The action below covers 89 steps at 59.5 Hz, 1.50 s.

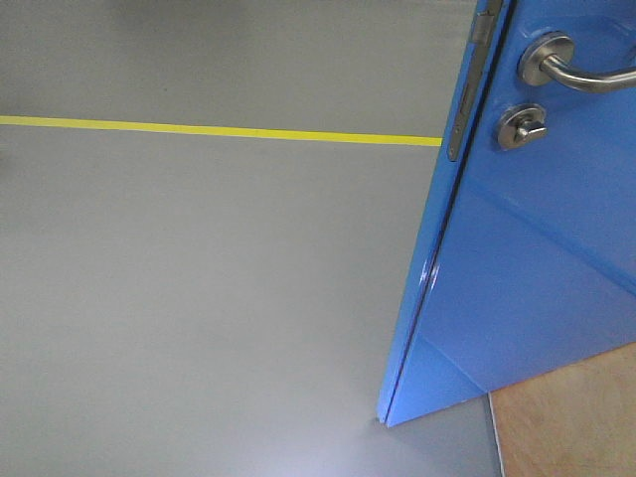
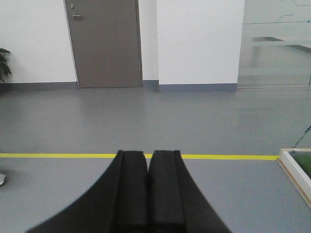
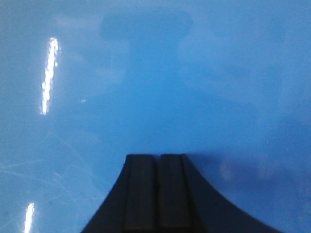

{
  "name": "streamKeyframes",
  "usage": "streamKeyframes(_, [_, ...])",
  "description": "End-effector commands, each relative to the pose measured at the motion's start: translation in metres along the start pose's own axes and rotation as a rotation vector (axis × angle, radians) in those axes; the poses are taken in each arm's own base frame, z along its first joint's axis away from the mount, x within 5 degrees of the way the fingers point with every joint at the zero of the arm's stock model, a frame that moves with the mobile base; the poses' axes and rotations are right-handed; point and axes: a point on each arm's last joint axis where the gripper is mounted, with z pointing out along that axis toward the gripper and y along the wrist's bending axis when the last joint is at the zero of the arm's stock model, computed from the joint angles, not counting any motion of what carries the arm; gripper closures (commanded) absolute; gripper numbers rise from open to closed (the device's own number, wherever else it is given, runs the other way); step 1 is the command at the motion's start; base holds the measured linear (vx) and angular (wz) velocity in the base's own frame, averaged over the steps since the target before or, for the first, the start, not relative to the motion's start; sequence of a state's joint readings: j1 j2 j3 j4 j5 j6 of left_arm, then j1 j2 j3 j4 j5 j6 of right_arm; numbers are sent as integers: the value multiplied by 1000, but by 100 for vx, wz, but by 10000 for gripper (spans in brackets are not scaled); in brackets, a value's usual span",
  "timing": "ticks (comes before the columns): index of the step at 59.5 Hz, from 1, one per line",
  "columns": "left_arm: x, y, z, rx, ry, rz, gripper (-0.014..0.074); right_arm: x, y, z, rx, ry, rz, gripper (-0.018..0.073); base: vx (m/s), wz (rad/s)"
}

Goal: Move to blue door and open it

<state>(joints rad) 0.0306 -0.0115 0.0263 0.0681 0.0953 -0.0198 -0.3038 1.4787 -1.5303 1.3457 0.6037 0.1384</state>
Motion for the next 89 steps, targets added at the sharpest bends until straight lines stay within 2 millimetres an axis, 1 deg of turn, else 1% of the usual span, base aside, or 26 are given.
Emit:
streamKeyframes(1, [-18, 0, -3, 1, -125, -8, 524, 1, 21, -9, -74, -42, -4, 561, 19, 3])
streamKeyframes(89, [-18, 0, -3, 1, -125, -8, 524, 0, 21, -9, -74, -44, -4, 561, 19, 2])
